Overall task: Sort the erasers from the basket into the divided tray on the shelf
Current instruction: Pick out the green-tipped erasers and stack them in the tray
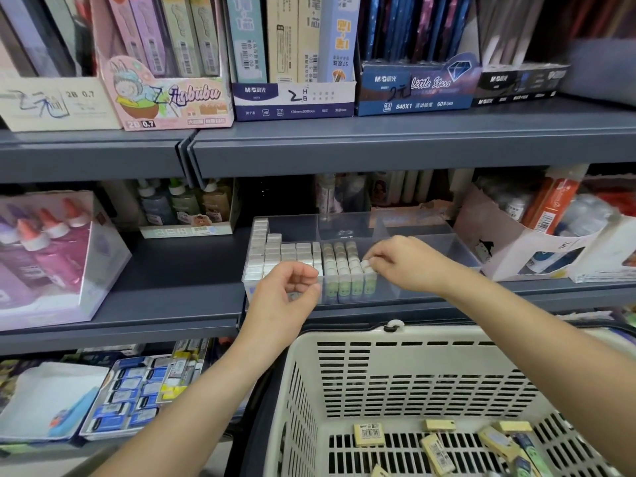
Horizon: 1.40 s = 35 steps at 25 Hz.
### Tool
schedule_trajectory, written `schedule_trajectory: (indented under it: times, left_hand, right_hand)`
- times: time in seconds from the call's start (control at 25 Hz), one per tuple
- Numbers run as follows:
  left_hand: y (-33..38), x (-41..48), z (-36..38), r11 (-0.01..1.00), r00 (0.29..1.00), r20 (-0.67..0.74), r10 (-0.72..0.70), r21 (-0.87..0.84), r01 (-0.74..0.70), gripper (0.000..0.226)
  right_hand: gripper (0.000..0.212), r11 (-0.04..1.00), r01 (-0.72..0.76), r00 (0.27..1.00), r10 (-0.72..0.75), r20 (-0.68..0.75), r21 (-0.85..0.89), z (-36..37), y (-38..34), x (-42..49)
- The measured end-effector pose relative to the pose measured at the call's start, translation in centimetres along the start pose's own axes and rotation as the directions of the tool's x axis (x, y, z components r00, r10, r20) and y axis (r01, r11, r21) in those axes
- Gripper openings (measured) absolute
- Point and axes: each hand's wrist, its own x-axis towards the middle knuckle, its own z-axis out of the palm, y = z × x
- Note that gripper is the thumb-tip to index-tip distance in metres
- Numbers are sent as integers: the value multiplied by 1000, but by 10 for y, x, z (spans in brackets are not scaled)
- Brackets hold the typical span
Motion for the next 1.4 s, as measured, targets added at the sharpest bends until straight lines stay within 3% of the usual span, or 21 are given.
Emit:
schedule_trajectory:
  times: [0.16, 0.44, 0.6, 0.8, 0.92, 1.04, 1.12, 1.2, 1.28, 1.4]
  left_hand:
    - [1, -2, 4, 1000, 999, 43, -15, -3, 15, 19]
    - [8, -30, 20, 998, 973, 233, -7, 54, -6, 16]
    - [15, -45, 66, 991, 913, 408, 4, 117, -57, 19]
    - [11, -62, 172, 977, 700, 712, -58, 185, -107, 13]
    - [-8, -75, 239, 949, 632, 764, -126, 278, -147, 15]
    - [-36, -90, 289, 839, 538, 831, -142, 389, -381, 37]
    - [-56, -101, 305, 683, 411, 903, -126, 380, -624, 48]
    - [-75, -107, 302, 583, 341, 933, -112, 340, -738, 50]
    - [-93, -108, 286, 612, 346, 935, -84, 322, -722, 49]
    - [-115, -107, 255, 704, 432, 897, -94, 366, -608, 47]
  right_hand:
    - [33, 998, 1, 996, 4, 86, -58, -4, 0, -2]
    - [34, 990, 55, 995, -44, -87, 126, -21, 14, -78]
    - [31, 994, -11, 995, 0, 103, 106, -21, 56, -171]
    - [30, 980, -199, 901, 176, 397, 16, -3, 112, -261]
    - [34, 961, -275, 869, 237, 434, 26, 12, 127, -281]
    - [37, 944, -330, 837, 282, 469, 19, 19, 136, -284]
    - [39, 937, -349, 820, 300, 487, 10, 21, 141, -284]
    - [43, 931, -366, 810, 313, 496, 10, 22, 144, -284]
    - [45, 925, -381, 798, 333, 503, -10, 24, 145, -285]
    - [46, 921, -384, 782, 360, 508, -61, 27, 143, -286]
